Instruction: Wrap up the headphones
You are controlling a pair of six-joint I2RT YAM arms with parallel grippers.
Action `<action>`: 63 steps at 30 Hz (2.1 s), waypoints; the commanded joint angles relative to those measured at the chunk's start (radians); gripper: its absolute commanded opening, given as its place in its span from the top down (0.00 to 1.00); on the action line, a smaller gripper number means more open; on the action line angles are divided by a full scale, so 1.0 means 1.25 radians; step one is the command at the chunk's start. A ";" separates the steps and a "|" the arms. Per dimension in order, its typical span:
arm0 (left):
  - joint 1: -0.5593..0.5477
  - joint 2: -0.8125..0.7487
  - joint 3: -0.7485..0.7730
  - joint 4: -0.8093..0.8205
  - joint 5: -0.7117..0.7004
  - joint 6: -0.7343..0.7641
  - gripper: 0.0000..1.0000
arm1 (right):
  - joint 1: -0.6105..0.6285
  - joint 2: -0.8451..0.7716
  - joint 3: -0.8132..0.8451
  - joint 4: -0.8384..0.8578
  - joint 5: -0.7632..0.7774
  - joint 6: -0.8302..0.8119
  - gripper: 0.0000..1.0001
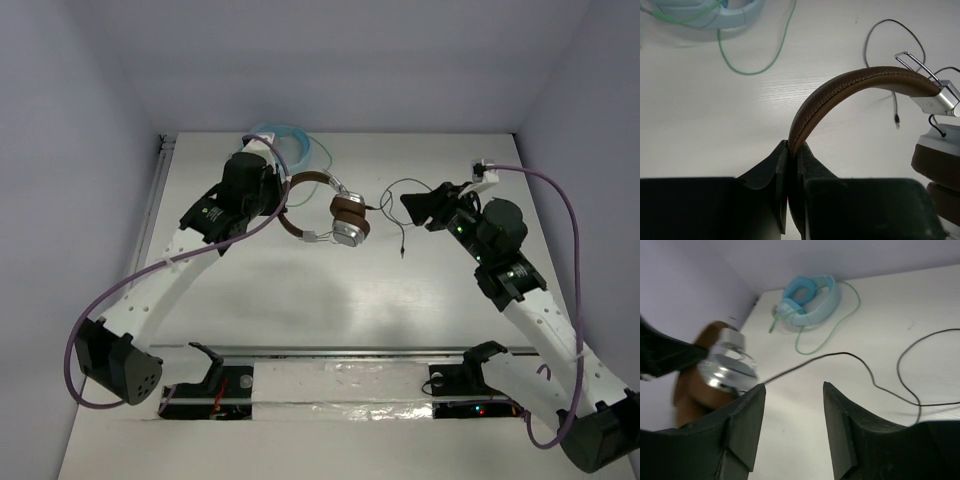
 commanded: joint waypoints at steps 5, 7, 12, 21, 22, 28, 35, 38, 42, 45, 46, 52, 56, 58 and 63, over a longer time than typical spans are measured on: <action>0.022 -0.072 0.111 0.011 0.203 -0.015 1.00 | 0.005 0.071 -0.050 0.161 -0.079 -0.049 0.41; 0.022 -0.074 0.124 0.010 0.222 -0.016 1.00 | 0.005 0.079 -0.085 0.182 -0.080 -0.049 0.39; 0.030 -0.077 0.144 0.001 0.269 -0.017 1.00 | 0.005 0.100 -0.139 0.261 -0.057 -0.080 0.38; 0.063 -0.079 0.171 0.038 0.439 -0.073 1.00 | 0.005 0.267 -0.130 0.423 -0.128 -0.085 0.42; 0.074 -0.078 0.173 0.044 0.459 -0.079 1.00 | 0.005 0.279 -0.139 0.451 -0.127 -0.073 0.43; 0.147 -0.074 0.203 0.105 0.608 -0.143 1.00 | 0.005 0.317 -0.155 0.558 -0.076 -0.033 0.48; 0.206 -0.067 0.252 0.122 0.669 -0.176 1.00 | 0.005 0.343 -0.146 0.563 -0.093 -0.060 0.48; 0.206 -0.064 0.265 0.175 0.700 -0.222 1.00 | 0.005 0.373 -0.147 0.593 -0.113 -0.049 0.48; 0.229 -0.053 0.295 0.241 0.728 -0.274 1.00 | 0.005 0.387 -0.157 0.626 -0.133 -0.030 0.53; 0.230 -0.047 0.303 0.244 0.701 -0.275 1.00 | 0.005 0.377 -0.155 0.619 -0.145 -0.016 0.77; 0.230 -0.050 0.297 0.244 0.688 -0.270 1.00 | 0.005 0.369 -0.152 0.604 -0.144 -0.014 0.85; 0.230 -0.089 0.187 0.200 0.560 -0.182 1.00 | 0.012 0.175 -0.051 0.251 0.046 -0.050 1.00; 0.230 -0.127 0.094 0.213 0.565 -0.178 1.00 | 0.012 0.102 0.025 0.118 0.144 -0.068 1.00; 0.230 -0.147 0.049 0.213 0.575 -0.179 1.00 | 0.012 0.091 0.049 0.108 0.146 -0.076 1.00; 0.230 -0.187 -0.017 0.216 0.613 -0.185 1.00 | 0.012 0.143 0.116 0.069 0.211 -0.098 1.00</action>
